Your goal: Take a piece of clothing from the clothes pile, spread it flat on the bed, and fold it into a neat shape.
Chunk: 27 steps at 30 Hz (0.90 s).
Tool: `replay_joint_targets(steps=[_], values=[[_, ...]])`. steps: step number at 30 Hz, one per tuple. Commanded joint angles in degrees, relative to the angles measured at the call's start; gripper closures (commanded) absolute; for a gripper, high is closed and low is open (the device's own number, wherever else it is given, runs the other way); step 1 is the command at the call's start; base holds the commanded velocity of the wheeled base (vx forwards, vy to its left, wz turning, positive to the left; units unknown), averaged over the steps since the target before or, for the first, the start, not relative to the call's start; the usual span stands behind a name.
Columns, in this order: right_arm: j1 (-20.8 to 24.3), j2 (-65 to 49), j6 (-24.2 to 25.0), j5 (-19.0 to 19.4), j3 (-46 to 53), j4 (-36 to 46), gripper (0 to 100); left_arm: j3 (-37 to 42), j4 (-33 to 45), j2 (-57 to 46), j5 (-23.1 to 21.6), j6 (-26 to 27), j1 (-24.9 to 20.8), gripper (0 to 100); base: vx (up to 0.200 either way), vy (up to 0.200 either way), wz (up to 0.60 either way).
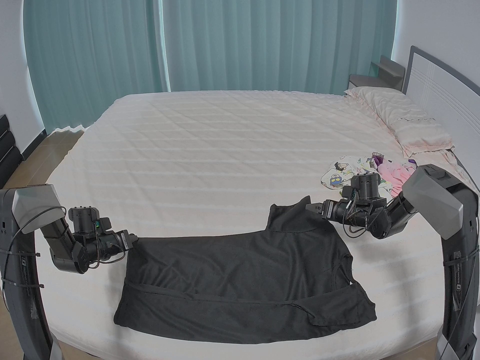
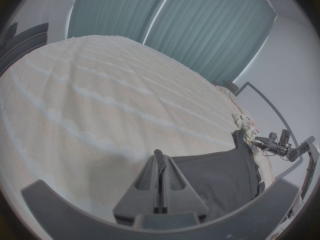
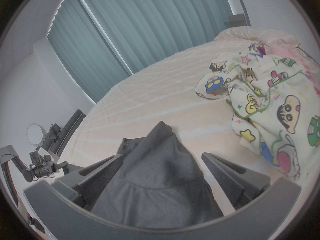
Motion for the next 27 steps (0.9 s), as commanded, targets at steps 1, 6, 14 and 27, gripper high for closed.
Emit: replay_joint_targets(steps=[1,6,14,27], values=[[-0.41,7.32,-0.34,0.1,-6.69,3.31,0,0.58,-0.06,-0.43,0.14,-0.17,-0.49,100,0.0,0.0,0.0],[-0.32,8.82,-0.34,0.1,-7.57,3.49,0,0.58,0.03,-0.34,0.14,-0.17,-0.58,100,0.0,0.0,0.0],[0.21,8.64,1.86,0.36,-7.83,2.61,100,0.14,-0.06,-0.34,0.84,-0.17,-0.67,100,0.0,0.0,0.0],[-1.2,5.3,3.18,0.36,-4.67,1.2,100,-0.39,-0.06,-0.87,3.57,-0.08,-0.67,100,0.0,0.0,0.0]])
